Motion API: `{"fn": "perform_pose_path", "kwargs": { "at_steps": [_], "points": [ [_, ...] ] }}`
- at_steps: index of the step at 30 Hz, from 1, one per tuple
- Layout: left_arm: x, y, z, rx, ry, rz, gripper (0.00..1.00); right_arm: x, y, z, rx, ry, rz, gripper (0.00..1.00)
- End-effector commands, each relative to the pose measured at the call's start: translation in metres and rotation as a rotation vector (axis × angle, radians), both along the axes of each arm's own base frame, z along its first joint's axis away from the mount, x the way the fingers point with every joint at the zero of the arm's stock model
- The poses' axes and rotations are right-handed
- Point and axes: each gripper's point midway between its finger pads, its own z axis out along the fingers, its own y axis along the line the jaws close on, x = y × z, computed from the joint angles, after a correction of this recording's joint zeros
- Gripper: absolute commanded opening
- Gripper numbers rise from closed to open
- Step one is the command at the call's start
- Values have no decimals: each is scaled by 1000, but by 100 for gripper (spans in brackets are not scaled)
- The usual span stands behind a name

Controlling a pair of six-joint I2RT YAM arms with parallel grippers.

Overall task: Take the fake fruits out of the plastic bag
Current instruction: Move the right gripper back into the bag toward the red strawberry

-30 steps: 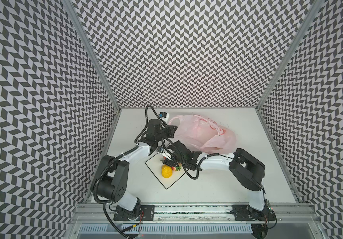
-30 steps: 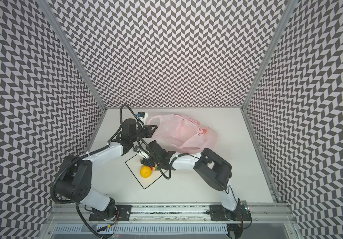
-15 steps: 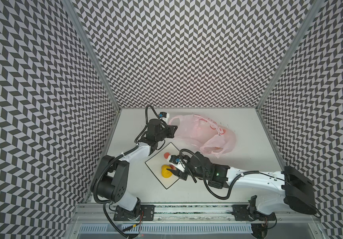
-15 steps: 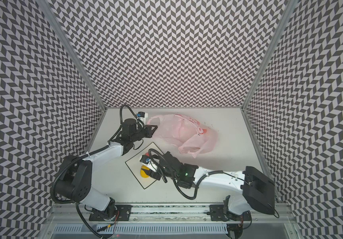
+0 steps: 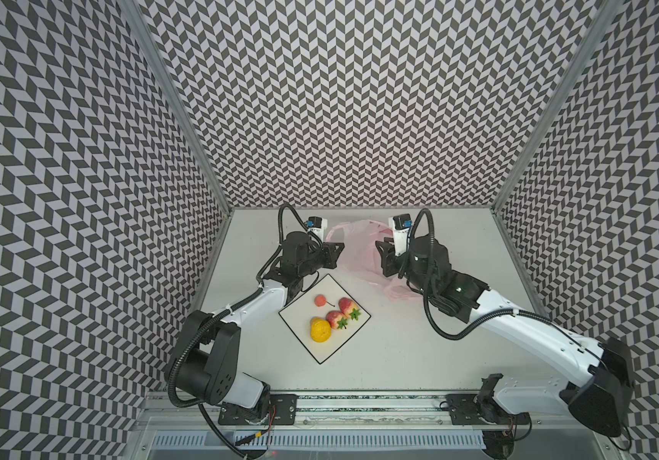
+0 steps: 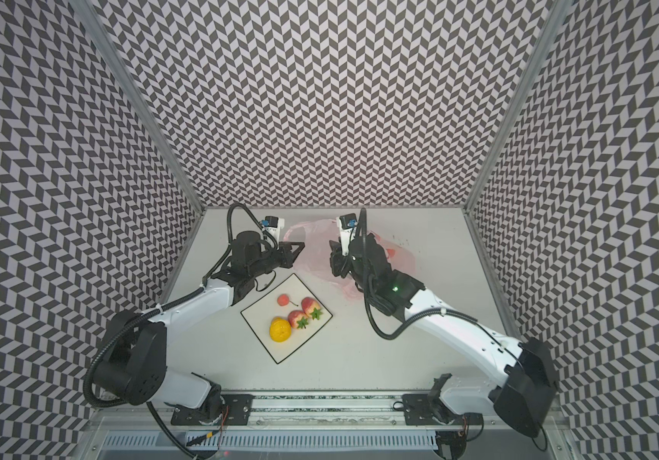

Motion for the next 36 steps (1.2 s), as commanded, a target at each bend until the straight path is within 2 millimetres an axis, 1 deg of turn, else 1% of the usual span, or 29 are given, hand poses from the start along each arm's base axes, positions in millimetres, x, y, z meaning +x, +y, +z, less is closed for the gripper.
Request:
{"fn": "perform_pose_path", "kwargs": {
  "at_steps": [1, 5, 9, 10, 13, 16, 18, 20, 23, 28, 31, 36],
  "points": [
    [-10, -5, 14, -18, -35, -9, 0, 14, 0, -51, -163, 122, 1, 25],
    [-19, -9, 18, -25, -42, -12, 0, 40, -1, -93, -333, 170, 4, 26],
    [-27, -11, 22, -35, -46, -12, 0, 64, -18, -143, -508, 269, -45, 26],
    [-28, -12, 24, -36, -50, -15, 0, 70, -22, -156, -542, 296, -54, 28],
    [-34, -15, 26, -33, -53, -25, 0, 81, -35, -186, -618, 343, -93, 32],
    [-40, -19, 30, -39, -56, -40, 0, 85, -49, -209, -658, 393, -117, 35],
    [-44, -21, 34, -44, -64, -45, 0, 86, -61, -219, -681, 421, -146, 38],
    [-47, -23, 38, -50, -70, -48, 0, 85, -74, -226, -697, 442, -180, 42],
    [-54, -28, 43, -57, -78, -61, 0, 86, -93, -228, -684, 459, -247, 49],
    [-70, -39, 42, -52, -78, -90, 0, 94, -129, -218, -601, 465, -403, 61],
    [-83, -47, 37, -43, -71, -110, 0, 99, -151, -210, -520, 463, -500, 65],
    [-107, -61, 32, -42, -62, -143, 0, 105, -183, -201, -374, 461, -642, 71]
  ]
}}
